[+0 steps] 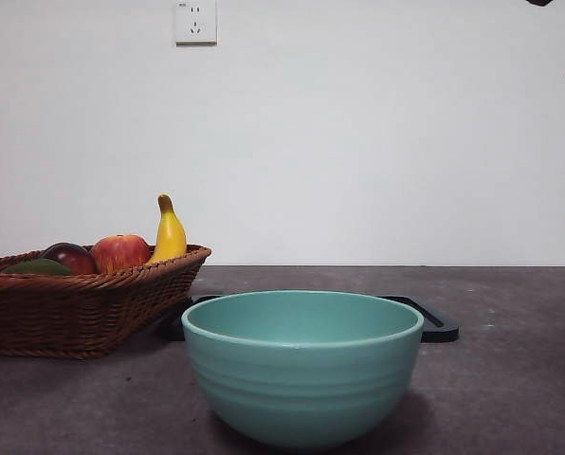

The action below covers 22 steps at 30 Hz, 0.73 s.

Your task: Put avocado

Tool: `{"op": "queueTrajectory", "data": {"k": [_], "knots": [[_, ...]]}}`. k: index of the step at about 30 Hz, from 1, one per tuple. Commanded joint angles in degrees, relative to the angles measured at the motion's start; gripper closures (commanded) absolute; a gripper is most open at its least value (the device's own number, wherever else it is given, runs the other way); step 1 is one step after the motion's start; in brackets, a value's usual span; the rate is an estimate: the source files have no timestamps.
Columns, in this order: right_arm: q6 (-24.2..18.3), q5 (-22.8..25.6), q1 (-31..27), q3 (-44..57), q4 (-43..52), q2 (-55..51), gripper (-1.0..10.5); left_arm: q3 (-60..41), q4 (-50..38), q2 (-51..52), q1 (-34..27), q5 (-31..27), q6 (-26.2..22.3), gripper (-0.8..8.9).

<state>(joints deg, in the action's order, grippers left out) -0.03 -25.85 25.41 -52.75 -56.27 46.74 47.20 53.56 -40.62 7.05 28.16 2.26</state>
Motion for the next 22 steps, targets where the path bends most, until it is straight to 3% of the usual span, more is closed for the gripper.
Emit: {"op": "queueTrajectory", "data": {"k": [1, 12, 22], "knots": [[-0.37, -0.07, 0.28, -0.83, 0.57, 0.39, 5.8, 2.47, -2.6, -2.78, 0.22, -1.66, -0.04, 4.08], [-0.37, -0.07, 0.28, -0.83, 0.55, 0.39, 5.8, 10.51, -7.32, -20.94, 3.39, -14.78, -1.68, 4.08], [-0.28, -0.09, 0.31, -0.83, 0.52, 0.39, 5.8, 13.2, -12.35, -36.22, 6.14, -22.16, -2.93, 4.08]]}}
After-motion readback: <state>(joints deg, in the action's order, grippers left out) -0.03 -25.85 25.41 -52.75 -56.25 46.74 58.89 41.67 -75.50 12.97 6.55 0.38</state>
